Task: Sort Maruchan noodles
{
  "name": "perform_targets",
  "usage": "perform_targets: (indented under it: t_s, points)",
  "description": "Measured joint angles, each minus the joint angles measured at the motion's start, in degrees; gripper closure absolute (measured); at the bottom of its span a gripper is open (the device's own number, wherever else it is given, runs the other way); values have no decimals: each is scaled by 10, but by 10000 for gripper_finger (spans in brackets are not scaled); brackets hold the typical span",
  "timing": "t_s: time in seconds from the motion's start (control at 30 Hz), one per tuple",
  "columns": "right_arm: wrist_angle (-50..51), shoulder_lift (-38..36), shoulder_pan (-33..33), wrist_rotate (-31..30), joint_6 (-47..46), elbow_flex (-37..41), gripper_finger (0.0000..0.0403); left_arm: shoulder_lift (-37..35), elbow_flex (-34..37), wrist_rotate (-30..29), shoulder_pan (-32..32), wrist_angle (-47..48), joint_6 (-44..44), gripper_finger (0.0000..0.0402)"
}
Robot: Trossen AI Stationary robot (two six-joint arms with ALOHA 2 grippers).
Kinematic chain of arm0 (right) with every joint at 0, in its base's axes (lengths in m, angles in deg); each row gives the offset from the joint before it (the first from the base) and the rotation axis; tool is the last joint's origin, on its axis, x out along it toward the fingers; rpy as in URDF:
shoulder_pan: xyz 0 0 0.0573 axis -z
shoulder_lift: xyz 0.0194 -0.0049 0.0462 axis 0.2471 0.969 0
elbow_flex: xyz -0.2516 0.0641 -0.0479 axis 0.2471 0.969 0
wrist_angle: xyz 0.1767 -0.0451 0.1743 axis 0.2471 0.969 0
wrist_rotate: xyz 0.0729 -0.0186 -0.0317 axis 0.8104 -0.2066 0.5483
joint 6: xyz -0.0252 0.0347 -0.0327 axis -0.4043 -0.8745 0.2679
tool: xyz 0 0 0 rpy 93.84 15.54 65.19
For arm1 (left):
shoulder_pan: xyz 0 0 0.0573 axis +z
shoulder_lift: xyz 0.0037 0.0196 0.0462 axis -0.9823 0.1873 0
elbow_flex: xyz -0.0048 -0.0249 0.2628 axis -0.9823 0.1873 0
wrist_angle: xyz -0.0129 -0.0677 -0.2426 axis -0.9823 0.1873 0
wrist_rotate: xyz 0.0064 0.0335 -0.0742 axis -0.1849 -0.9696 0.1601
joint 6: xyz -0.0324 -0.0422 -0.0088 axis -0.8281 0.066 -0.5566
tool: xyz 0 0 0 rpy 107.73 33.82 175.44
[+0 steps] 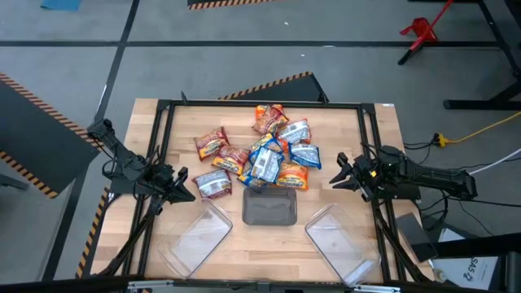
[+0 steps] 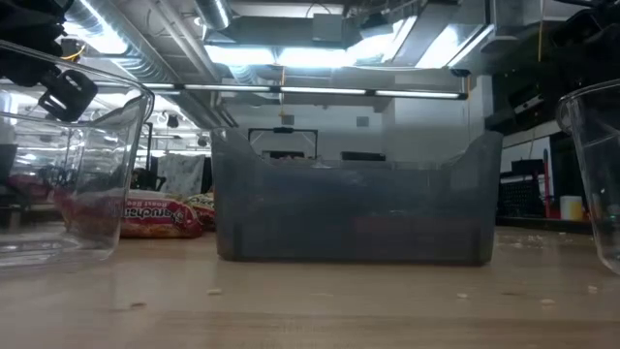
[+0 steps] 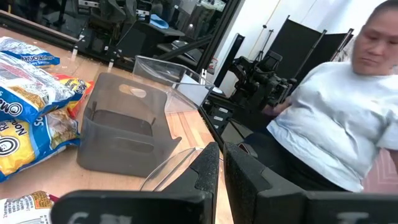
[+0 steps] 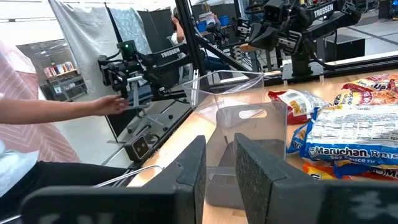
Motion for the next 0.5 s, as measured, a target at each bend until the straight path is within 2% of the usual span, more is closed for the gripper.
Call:
perform_targets:
  t_s: [0.27, 0.37, 0.43, 0.5]
  points:
    - [-1, 0, 0, -2, 0, 0, 331, 0, 0, -4, 0, 0, 71, 383]
    - [-1, 0, 0, -24, -5, 0, 331, 0, 0, -4, 0, 0, 73, 383]
    - [-9, 0, 0, -37, -69, 0, 331, 0, 0, -4, 0, 0, 74, 383]
    - [-35, 0, 0, -53, -190, 1, 331, 0, 0, -17, 0, -14, 70, 383]
